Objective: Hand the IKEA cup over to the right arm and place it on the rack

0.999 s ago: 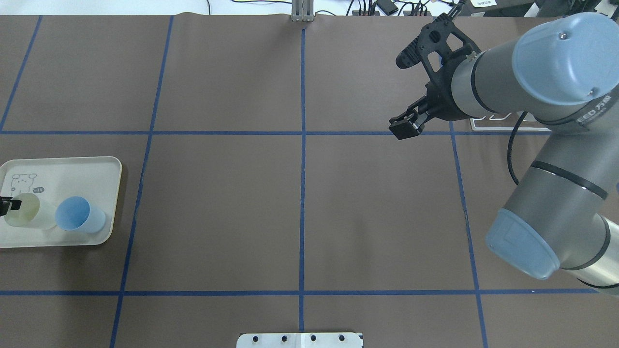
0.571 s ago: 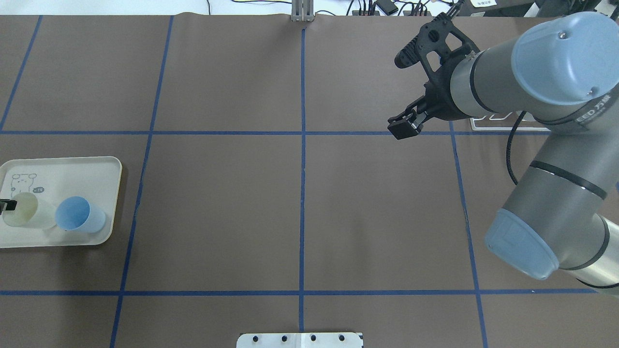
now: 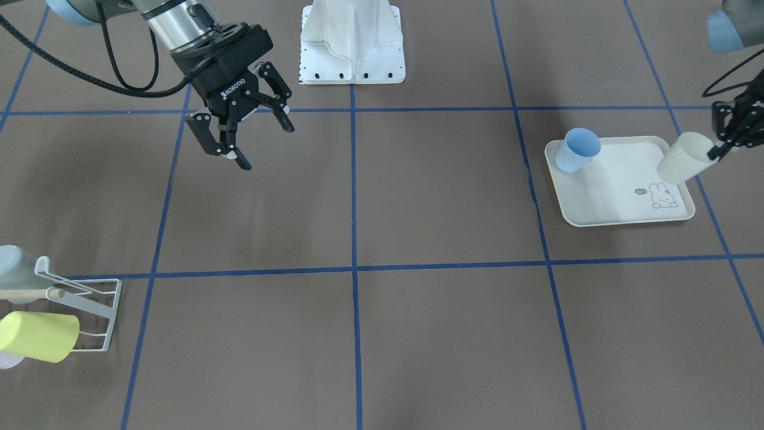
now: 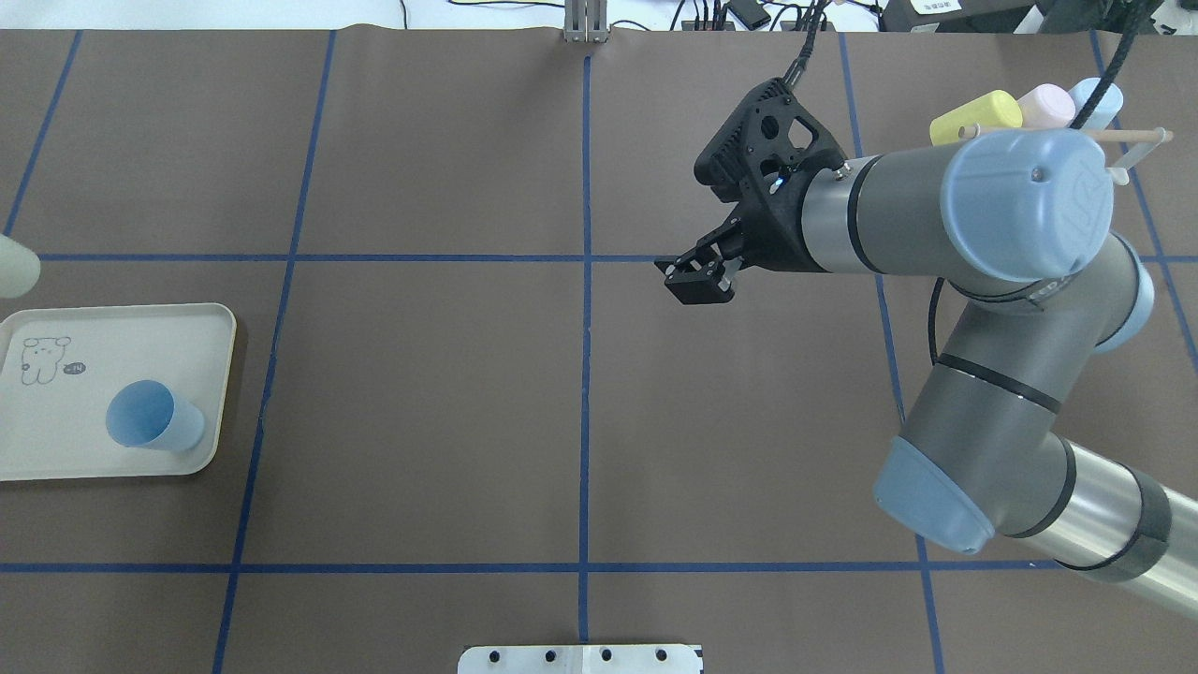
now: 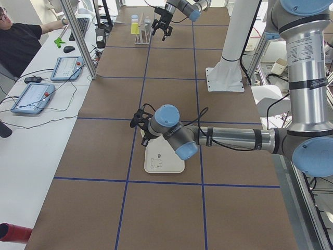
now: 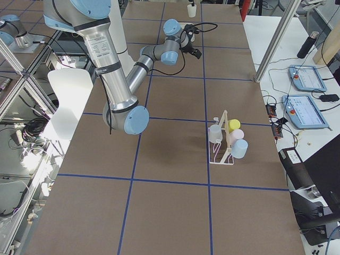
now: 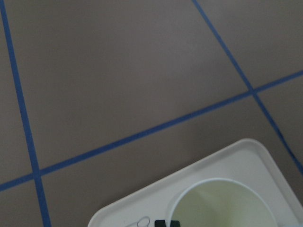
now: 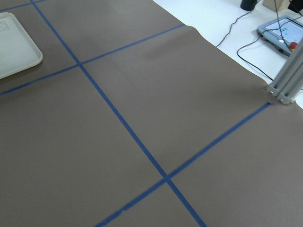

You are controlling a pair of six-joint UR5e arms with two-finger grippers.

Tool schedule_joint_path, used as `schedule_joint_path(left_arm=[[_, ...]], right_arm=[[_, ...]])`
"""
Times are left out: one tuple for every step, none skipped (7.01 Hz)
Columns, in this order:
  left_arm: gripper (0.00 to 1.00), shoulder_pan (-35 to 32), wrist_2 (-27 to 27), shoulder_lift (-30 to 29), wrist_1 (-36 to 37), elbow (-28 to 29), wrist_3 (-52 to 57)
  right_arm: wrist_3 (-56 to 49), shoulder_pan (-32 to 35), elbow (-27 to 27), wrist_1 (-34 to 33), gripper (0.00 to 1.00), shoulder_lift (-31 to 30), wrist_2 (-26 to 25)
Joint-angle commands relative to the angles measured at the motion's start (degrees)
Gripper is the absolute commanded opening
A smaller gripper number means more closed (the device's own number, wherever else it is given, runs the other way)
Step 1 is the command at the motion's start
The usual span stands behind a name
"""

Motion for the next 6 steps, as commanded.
schedule_joint_path(left_arm=[[0.0, -1.79, -7.84, -9.54, 6.77, -6.2, -20.62], [0.0, -1.44, -10.4, -14.1, 6.17, -8.76, -33.21], [0.0, 3.35, -11.3, -18.67, 6.07, -11.66, -43.26], [0.0, 9.75, -10.96, -23.94, 5.55, -12.56, -51.28], [0.0, 14.95, -10.43, -27.13, 3.2, -11.96, -56.14], [0.0, 18.04, -10.25, -28.2, 1.43, -11.6, -57.58]], right_arm=[[-0.15, -3.0, -3.49, 14.25, 0.99, -0.51, -1.43], [-0.07, -4.15, -5.51, 22.76, 0.99, -0.86, -2.74], [-0.07, -5.81, -7.27, 29.98, 0.99, -2.09, -5.89], [-0.07, -7.13, -9.37, 35.54, 0.99, -2.01, -8.09], [-0.76, -7.93, -9.48, 36.9, 0.99, -1.05, -8.38], [-0.68, -8.72, -9.48, 36.91, 0.99, -0.52, -8.38]])
